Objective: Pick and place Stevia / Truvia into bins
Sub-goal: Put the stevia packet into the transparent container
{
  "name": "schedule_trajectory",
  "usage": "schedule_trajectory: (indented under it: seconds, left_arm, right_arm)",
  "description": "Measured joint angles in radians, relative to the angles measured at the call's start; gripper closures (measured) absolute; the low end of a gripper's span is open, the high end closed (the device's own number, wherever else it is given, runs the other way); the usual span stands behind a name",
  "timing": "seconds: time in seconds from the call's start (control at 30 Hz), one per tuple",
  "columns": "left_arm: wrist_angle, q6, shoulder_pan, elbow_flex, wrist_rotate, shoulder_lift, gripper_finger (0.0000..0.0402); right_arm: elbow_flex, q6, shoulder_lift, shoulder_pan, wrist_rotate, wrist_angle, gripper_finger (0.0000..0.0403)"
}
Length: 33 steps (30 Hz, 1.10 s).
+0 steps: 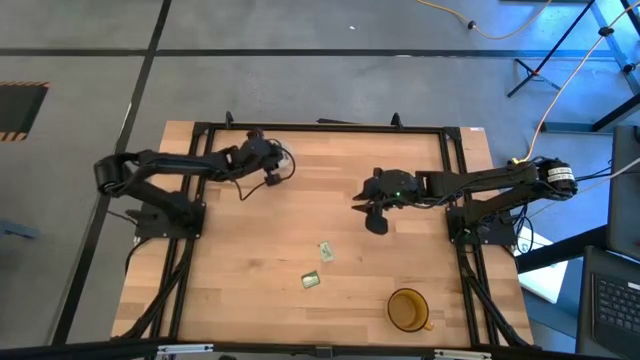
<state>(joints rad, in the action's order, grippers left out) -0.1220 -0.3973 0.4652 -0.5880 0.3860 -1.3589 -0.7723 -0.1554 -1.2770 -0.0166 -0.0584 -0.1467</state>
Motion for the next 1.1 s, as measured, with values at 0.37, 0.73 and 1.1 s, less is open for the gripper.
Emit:
schedule_trajectory:
  seconds: [0.37, 0.73, 1.1]
  left_arm:
    - [0.020, 0.334, -0.022, 0.000, -0.659, 0.183, 0.0289]
    - [-0.069, 0.308, -0.378, -0.010, -0.507, -0.007, 0.0285]
    - [0.045, 0.352, -0.527, -0.304, -0.426, -0.351, 0.0284]
  right_arm:
    - [-0.001, 0.033, 0.000, 0.002, 0.055, 0.048, 0.0273]
    - [-0.001, 0.084, -0.001, 0.002, 0.053, 0.034, 0.0273]
    - [-0.001, 0.087, -0.001, 0.002, 0.053, -0.017, 0.0273]
